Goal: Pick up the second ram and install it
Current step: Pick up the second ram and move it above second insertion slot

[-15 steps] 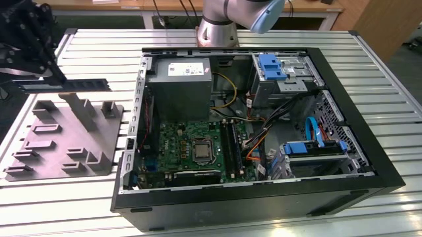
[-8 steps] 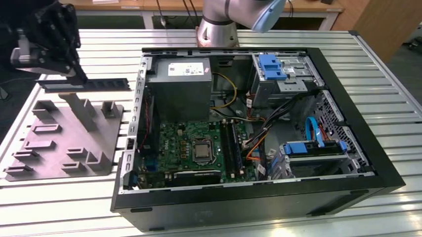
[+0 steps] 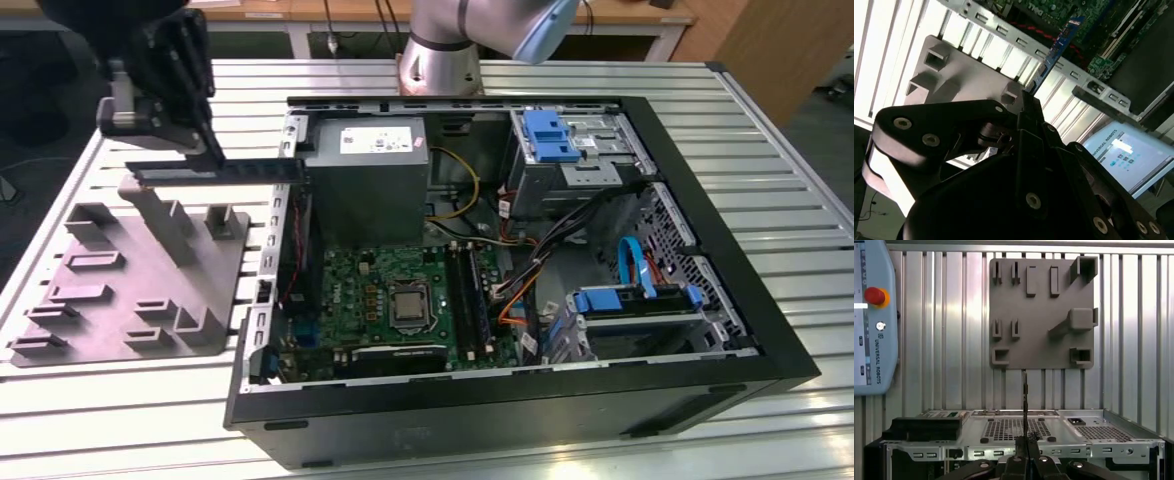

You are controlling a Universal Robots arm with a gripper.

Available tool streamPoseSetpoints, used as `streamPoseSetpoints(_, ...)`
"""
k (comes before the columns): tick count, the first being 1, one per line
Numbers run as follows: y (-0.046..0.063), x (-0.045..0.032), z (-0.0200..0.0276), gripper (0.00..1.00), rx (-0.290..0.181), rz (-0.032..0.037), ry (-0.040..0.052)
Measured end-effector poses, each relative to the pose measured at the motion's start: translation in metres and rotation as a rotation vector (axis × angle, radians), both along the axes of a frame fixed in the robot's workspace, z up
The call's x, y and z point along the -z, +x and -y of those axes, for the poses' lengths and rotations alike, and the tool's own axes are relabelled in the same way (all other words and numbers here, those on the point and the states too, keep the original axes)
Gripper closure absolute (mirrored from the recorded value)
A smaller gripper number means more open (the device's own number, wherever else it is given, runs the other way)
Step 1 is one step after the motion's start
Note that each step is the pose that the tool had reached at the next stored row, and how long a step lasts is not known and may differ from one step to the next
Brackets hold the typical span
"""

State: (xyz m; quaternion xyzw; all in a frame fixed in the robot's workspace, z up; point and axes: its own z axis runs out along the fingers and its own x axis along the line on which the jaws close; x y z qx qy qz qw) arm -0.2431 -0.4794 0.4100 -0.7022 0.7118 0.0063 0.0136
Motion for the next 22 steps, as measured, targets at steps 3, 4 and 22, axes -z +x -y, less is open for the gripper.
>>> streamPoseSetpoints(3,0.014,0.0001,0.0001,0.89,0.000,-0.0013,0.0000)
streamPoseSetpoints(4,0.018,0.0001,0.0001,0.89,0.000,-0.0017,0.0000)
streamPoseSetpoints(22,0.097,0.0004,0.0004,0.89,0.000,-0.0078,0.0000)
